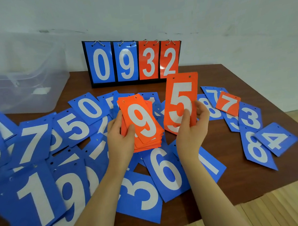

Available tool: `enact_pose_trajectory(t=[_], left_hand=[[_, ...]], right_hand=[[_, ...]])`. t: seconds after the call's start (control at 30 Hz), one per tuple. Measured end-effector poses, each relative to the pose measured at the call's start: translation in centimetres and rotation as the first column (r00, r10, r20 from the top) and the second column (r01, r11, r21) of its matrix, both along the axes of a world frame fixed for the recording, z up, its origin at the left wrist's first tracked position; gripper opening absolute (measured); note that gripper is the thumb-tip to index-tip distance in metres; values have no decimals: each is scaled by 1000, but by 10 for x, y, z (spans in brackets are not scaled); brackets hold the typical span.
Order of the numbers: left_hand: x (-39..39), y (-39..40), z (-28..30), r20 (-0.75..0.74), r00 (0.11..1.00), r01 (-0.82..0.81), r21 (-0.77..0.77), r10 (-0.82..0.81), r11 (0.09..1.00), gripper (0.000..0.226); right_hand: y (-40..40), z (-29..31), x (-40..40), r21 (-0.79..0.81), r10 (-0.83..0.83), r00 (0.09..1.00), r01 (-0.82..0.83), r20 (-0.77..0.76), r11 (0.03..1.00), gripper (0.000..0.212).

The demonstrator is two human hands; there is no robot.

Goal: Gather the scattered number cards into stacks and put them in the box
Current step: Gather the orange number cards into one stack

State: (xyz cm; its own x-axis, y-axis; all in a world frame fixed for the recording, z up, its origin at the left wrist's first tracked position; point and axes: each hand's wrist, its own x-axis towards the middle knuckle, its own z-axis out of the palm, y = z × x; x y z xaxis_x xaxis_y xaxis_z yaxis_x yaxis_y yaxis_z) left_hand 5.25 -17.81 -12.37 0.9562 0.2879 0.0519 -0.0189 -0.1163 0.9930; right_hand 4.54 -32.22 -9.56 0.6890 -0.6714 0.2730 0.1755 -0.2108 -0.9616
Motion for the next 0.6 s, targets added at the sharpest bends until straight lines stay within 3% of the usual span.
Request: enact_pose_trajectory(t=[0.1,0.23,0.37,0.47,0.6], left_hand=[[-1,-1,0,3,1000,10,-33,-10,999,50],[-2,-2,2,3,1000,21,-116,-21,993,50],[-1,-3,3,-11,1000,13,-61,-13,998,58],[1,-2,2,-27,1000,-13,-71,11,997,59],[1,0,1,-28,999,-20,-74,18,997,58]], right_hand=[[5,2,-2,60,148,988,-145,-50,988,37],[21,-10,-4,-113,259,936,-291,-237,950,31],[27,-17,0,-285,259,918,-345,-299,894,29],[12,-16,5,-303,204,922,-308,-330,902,29],[-24,-18,13,-391,-36,854,-199,-519,899,44]])
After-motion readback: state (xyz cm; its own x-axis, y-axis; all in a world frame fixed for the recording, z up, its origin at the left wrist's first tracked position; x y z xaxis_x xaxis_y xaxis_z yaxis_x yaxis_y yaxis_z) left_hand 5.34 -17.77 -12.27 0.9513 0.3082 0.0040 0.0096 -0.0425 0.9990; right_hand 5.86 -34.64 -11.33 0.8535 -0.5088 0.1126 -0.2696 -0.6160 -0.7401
